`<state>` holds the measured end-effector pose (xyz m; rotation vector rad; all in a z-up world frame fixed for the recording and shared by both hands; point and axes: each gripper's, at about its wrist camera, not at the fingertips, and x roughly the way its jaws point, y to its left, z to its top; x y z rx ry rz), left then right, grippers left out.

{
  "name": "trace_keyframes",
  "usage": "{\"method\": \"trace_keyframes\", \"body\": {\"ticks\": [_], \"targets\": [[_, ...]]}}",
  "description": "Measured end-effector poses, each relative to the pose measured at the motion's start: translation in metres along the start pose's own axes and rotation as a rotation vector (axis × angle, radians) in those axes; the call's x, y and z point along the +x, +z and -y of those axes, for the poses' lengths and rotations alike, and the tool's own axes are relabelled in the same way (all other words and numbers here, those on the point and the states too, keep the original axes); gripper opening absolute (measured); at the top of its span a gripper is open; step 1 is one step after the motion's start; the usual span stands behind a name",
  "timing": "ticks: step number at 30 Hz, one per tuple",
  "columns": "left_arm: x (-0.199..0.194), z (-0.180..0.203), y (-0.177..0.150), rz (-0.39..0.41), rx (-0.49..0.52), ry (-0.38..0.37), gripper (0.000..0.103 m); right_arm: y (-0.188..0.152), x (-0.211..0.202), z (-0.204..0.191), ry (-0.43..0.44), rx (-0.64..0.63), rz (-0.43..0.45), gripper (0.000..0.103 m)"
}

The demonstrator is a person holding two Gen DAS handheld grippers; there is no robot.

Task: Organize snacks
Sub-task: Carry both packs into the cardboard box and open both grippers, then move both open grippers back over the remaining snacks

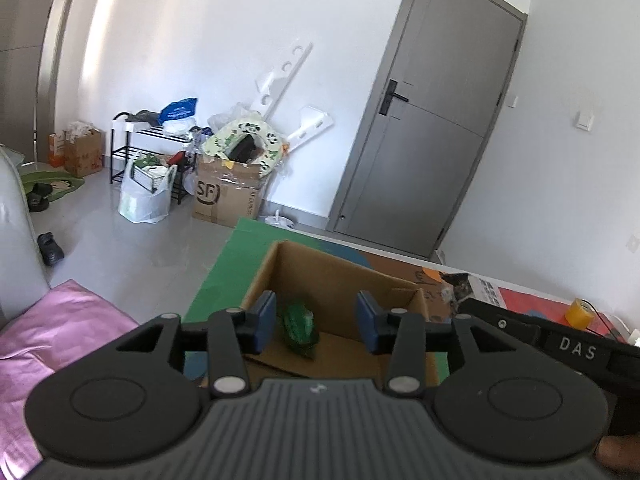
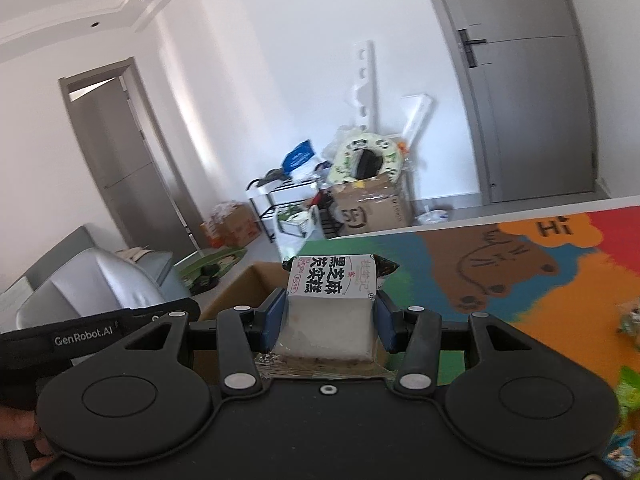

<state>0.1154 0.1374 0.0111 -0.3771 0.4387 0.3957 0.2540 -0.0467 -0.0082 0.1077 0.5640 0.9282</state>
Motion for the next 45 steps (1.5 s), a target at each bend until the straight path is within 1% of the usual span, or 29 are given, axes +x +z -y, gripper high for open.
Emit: {"method": "trace_keyframes", "body": {"ticks": [4, 5, 6, 7, 8, 9, 10, 11, 12, 15, 18, 22, 24, 29, 32, 35, 39, 45], "targets": [[-0.004, -0.006, 0.0, 0.001, -0.016, 0.014, 0.045, 0.001, 0.006, -0.012, 0.046, -0.011, -0.017, 0.049], [-0.004, -0.007, 0.0, 0.0, -0.02, 0.016, 0.047, 0.001, 0.006, -0.013, 0.053, -0.009, -0.026, 0.056], [-0.005, -0.007, 0.0, 0.0, -0.025, 0.017, 0.051, 0.001, 0.005, -0.014, 0.058, -0.002, -0.033, 0.071], [-0.004, -0.008, 0.001, -0.002, -0.029, 0.018, 0.052, 0.002, 0.002, -0.013, 0.06, 0.002, -0.026, 0.078], [-0.004, -0.007, 0.001, -0.003, -0.031, 0.02, 0.056, 0.002, -0.003, -0.012, 0.051, 0.002, -0.011, 0.086], [-0.005, -0.006, 0.002, -0.006, -0.035, 0.017, 0.063, 0.003, -0.008, -0.011, 0.032, -0.003, -0.001, 0.087], [-0.005, -0.004, 0.002, -0.006, -0.034, 0.012, 0.067, 0.004, -0.013, -0.007, 0.011, -0.004, 0.004, 0.088], [-0.004, -0.003, 0.003, -0.002, -0.029, 0.007, 0.074, 0.004, -0.018, -0.002, -0.01, 0.004, 0.008, 0.089], [-0.004, 0.001, 0.003, 0.004, -0.018, 0.004, 0.079, 0.003, -0.021, 0.002, -0.029, 0.019, 0.011, 0.09], [-0.003, 0.012, -0.002, 0.001, 0.011, -0.003, 0.083, -0.004, -0.037, 0.021, -0.087, 0.064, 0.018, 0.091], [0.0, 0.022, -0.007, -0.011, 0.023, -0.016, 0.084, -0.016, -0.051, 0.037, -0.149, 0.086, 0.014, 0.092], [0.0, 0.032, -0.012, -0.014, 0.05, -0.035, 0.086, -0.027, -0.072, 0.05, -0.204, 0.105, 0.018, 0.093], [-0.001, 0.037, -0.014, -0.015, 0.059, -0.04, 0.089, -0.031, -0.083, 0.054, -0.228, 0.114, 0.03, 0.097], [-0.008, 0.048, -0.023, -0.019, 0.091, -0.065, 0.09, -0.039, -0.104, 0.062, -0.256, 0.129, 0.034, 0.102], [-0.012, 0.054, -0.028, -0.04, 0.094, -0.089, 0.09, -0.042, -0.113, 0.065, -0.271, 0.132, 0.03, 0.103], [-0.016, 0.063, -0.033, -0.052, 0.124, -0.108, 0.09, -0.046, -0.121, 0.065, -0.296, 0.13, 0.016, 0.103], [-0.019, 0.072, -0.044, -0.083, 0.139, -0.141, 0.09, -0.052, -0.132, 0.069, -0.311, 0.149, 0.009, 0.103], [-0.022, 0.085, -0.055, -0.117, 0.18, -0.169, 0.09, -0.06, -0.144, 0.076, -0.344, 0.17, 0.009, 0.103]]}}
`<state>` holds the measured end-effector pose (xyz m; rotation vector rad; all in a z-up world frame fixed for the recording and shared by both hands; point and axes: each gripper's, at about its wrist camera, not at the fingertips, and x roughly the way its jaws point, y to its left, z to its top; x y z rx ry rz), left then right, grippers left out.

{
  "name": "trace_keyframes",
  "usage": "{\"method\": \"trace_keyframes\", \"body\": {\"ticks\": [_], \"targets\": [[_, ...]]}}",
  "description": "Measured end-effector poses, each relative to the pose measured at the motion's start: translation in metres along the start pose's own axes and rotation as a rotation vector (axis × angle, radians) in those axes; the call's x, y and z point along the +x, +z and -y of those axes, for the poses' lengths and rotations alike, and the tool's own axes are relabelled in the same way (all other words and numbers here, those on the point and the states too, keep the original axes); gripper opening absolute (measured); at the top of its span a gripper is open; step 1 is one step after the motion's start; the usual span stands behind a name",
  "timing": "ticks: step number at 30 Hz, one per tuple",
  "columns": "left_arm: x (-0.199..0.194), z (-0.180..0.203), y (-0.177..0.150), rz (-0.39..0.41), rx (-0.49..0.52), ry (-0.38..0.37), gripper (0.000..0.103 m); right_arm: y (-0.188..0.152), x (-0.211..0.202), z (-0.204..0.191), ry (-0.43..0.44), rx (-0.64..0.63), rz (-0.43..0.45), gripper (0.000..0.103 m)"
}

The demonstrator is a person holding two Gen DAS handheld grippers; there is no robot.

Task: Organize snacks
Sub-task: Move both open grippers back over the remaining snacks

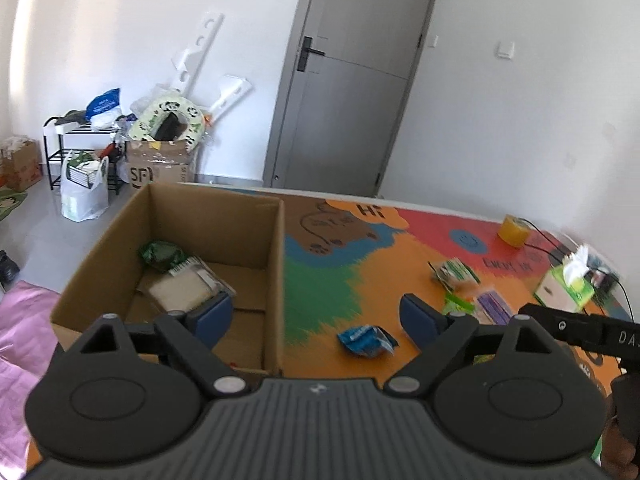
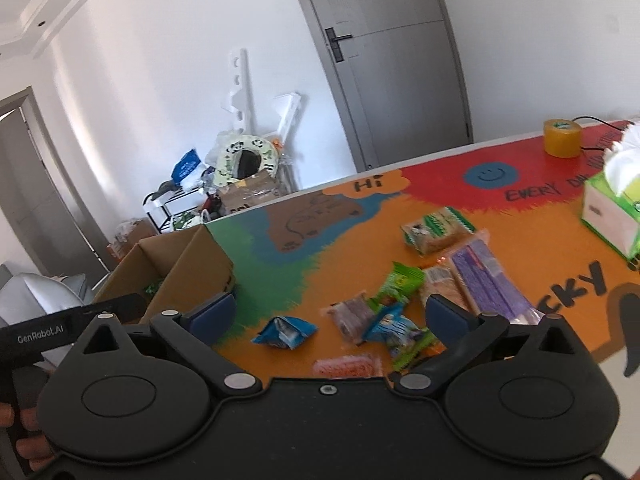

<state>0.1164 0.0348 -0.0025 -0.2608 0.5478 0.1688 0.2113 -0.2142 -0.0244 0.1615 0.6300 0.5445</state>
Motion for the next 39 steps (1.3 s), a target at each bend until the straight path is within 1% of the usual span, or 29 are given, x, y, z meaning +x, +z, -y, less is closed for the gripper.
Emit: {"method": "trace_keyframes", "body": {"ticks": [5, 10, 16, 21, 24, 28, 32, 35, 39], "targets": [[0.002, 0.012, -0.008, -0.027, 0.03, -0.043, 0.09, -0.009, -0.01, 0.006, -0.029, -0.007, -0.005, 0.103], [0.002, 0.025, -0.015, -0.053, 0.073, -0.089, 0.09, -0.016, -0.014, 0.02, -0.055, 0.027, -0.015, 0.103], [0.006, 0.037, -0.018, -0.073, 0.097, -0.127, 0.09, -0.024, -0.023, 0.033, -0.085, 0.038, -0.012, 0.103], [0.014, 0.046, -0.024, -0.096, 0.112, -0.152, 0.09, -0.032, -0.03, 0.052, -0.138, 0.075, 0.002, 0.103], [0.02, 0.051, -0.028, -0.112, 0.115, -0.15, 0.089, -0.037, -0.033, 0.063, -0.153, 0.098, 0.004, 0.103], [0.028, 0.058, -0.032, -0.114, 0.126, -0.156, 0.089, -0.043, -0.033, 0.073, -0.164, 0.108, -0.001, 0.102], [0.035, 0.067, -0.035, -0.108, 0.149, -0.174, 0.088, -0.047, -0.03, 0.076, -0.161, 0.099, -0.009, 0.099], [0.044, 0.072, -0.037, -0.118, 0.143, -0.183, 0.087, -0.048, -0.028, 0.078, -0.163, 0.101, -0.006, 0.096], [0.057, 0.081, -0.042, -0.121, 0.166, -0.18, 0.086, -0.048, -0.021, 0.085, -0.179, 0.107, -0.005, 0.096]]}}
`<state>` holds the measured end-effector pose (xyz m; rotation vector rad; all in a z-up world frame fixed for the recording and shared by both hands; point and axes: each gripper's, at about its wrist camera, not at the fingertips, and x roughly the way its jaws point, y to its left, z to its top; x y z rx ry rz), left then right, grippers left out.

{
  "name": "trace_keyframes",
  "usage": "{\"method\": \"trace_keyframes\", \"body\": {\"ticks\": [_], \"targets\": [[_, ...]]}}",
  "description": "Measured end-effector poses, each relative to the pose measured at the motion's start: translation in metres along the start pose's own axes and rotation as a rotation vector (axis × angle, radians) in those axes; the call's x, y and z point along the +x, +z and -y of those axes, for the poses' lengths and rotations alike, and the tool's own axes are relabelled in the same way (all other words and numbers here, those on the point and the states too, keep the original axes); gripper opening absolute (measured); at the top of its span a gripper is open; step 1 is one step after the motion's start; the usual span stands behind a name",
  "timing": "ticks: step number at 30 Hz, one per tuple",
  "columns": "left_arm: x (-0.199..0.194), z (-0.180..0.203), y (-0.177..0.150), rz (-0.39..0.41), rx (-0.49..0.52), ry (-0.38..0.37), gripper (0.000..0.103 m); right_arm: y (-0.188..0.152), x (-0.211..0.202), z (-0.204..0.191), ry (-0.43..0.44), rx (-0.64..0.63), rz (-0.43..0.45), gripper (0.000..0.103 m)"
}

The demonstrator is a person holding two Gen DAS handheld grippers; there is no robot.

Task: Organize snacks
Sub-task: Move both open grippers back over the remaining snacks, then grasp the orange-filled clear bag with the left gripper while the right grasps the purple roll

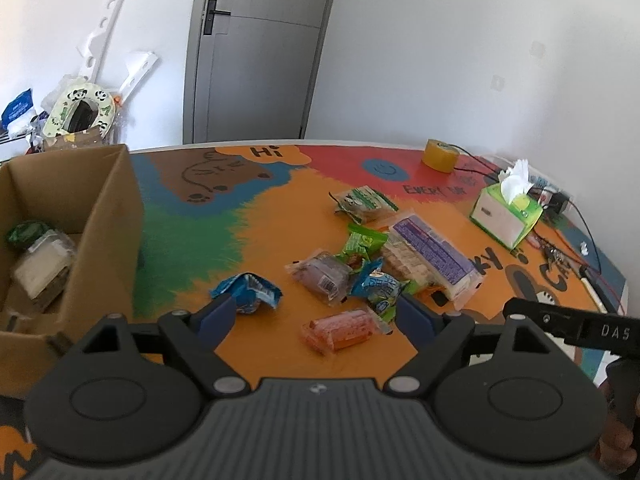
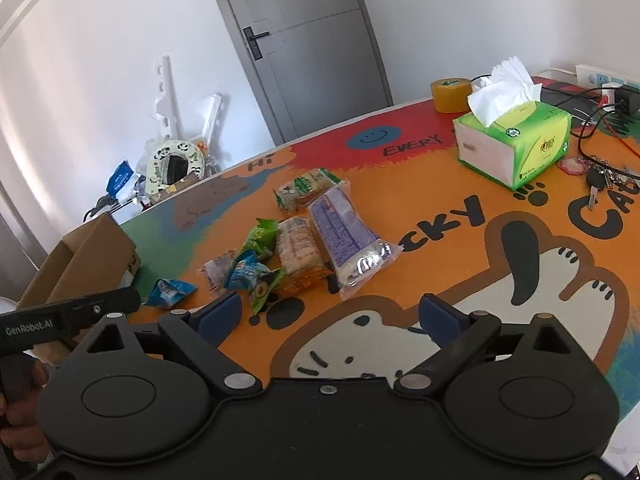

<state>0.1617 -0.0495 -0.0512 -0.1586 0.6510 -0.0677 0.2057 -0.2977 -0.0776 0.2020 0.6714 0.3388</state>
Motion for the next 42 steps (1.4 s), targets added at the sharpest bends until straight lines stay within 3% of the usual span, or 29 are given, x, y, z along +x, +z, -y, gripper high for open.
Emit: {"method": "trace_keyframes", "body": {"ticks": [8, 17, 22, 27, 28, 30, 34, 36, 42], "targets": [[0.031, 0.006, -0.006, -0.057, 0.018, 0.009, 0.079, 0.006, 0.027, 0.01, -0.005, 0.004, -0.003, 0.095], [0.059, 0.008, -0.011, -0.103, 0.03, 0.016, 0.079, 0.017, 0.049, 0.014, -0.036, -0.026, -0.003, 0.094], [0.069, 0.008, -0.013, -0.12, 0.029, 0.013, 0.067, 0.026, 0.062, 0.013, -0.037, -0.047, 0.008, 0.094], [0.069, 0.009, -0.015, -0.109, 0.029, -0.006, 0.042, 0.03, 0.076, 0.01, -0.032, -0.067, 0.013, 0.094], [0.069, 0.009, -0.015, -0.107, 0.024, -0.008, 0.038, 0.03, 0.078, 0.009, -0.033, -0.07, 0.014, 0.093], [0.068, 0.008, -0.014, -0.107, 0.02, -0.014, 0.019, 0.029, 0.085, 0.009, -0.036, -0.074, 0.002, 0.085], [0.066, 0.007, -0.014, -0.107, 0.011, -0.004, 0.019, 0.021, 0.093, 0.012, -0.036, -0.059, -0.02, 0.07], [0.065, 0.006, -0.015, -0.107, 0.009, -0.001, 0.019, 0.02, 0.091, 0.012, -0.049, -0.074, -0.017, 0.054], [0.06, -0.001, -0.016, -0.111, -0.02, 0.012, 0.019, 0.014, 0.077, 0.014, -0.014, -0.073, -0.016, 0.047]]}}
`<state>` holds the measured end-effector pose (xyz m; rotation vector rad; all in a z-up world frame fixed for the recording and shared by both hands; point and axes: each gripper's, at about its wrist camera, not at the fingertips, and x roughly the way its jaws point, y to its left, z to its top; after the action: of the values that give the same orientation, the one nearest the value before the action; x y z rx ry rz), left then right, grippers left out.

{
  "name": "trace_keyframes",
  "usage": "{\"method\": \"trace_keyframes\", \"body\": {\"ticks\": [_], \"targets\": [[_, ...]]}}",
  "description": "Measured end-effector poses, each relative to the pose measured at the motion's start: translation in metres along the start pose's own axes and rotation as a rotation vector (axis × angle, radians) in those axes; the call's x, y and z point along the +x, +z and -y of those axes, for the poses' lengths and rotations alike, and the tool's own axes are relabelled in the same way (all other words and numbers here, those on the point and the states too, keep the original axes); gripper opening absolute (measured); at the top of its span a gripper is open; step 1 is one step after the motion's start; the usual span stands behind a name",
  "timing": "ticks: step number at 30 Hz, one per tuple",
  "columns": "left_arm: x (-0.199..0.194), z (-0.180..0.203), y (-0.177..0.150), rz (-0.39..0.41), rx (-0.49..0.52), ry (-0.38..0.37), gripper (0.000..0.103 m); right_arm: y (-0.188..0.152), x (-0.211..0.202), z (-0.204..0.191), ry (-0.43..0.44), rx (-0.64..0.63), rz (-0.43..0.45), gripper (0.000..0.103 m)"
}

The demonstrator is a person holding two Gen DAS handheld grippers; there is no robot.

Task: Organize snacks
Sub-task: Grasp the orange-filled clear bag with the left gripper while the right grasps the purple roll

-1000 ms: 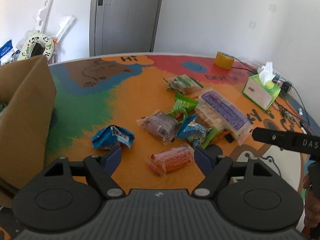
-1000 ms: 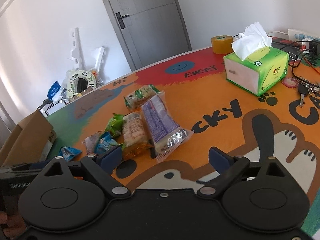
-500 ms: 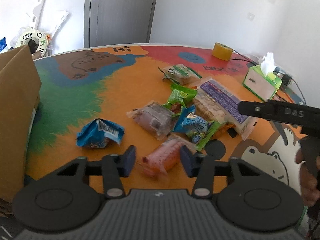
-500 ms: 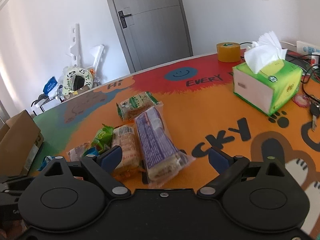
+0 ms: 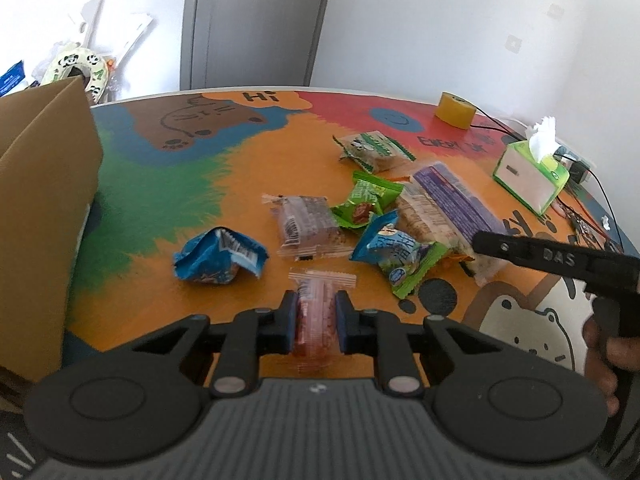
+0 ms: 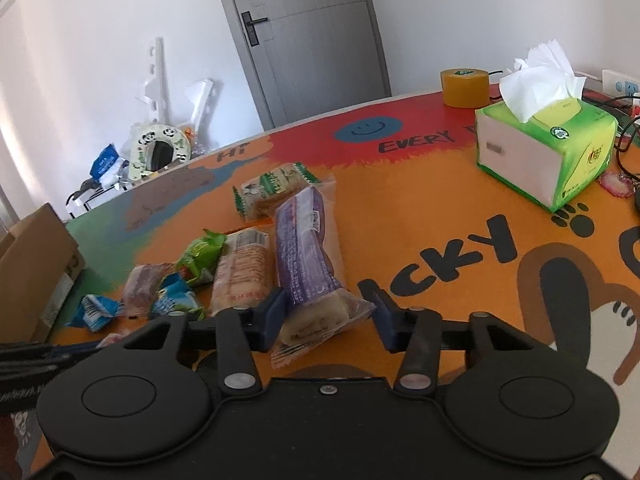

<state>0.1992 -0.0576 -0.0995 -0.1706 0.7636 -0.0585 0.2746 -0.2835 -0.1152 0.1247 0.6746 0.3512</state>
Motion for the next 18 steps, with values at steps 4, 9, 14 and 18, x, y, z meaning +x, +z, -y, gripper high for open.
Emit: {"method": "trace_keyframes", "body": {"ticks": [4, 9, 14, 18], "targets": [[-0.003, -0.002, -0.002, -0.002, -0.002, -0.001, 0.019, -0.01, -0.015, 0.001, 0.004, 0.011, -0.013, 0.046], [-0.005, -0.002, -0.004, -0.005, 0.004, -0.003, 0.019, -0.023, -0.039, 0.003, 0.011, 0.032, -0.049, 0.048], [-0.001, 0.001, -0.004, -0.004, 0.012, 0.013, 0.022, -0.027, -0.047, 0.002, -0.001, 0.017, -0.045, 0.057], [0.001, 0.005, -0.005, 0.004, 0.034, 0.024, 0.022, -0.025, -0.046, 0.002, -0.015, 0.006, -0.033, 0.07]]}}
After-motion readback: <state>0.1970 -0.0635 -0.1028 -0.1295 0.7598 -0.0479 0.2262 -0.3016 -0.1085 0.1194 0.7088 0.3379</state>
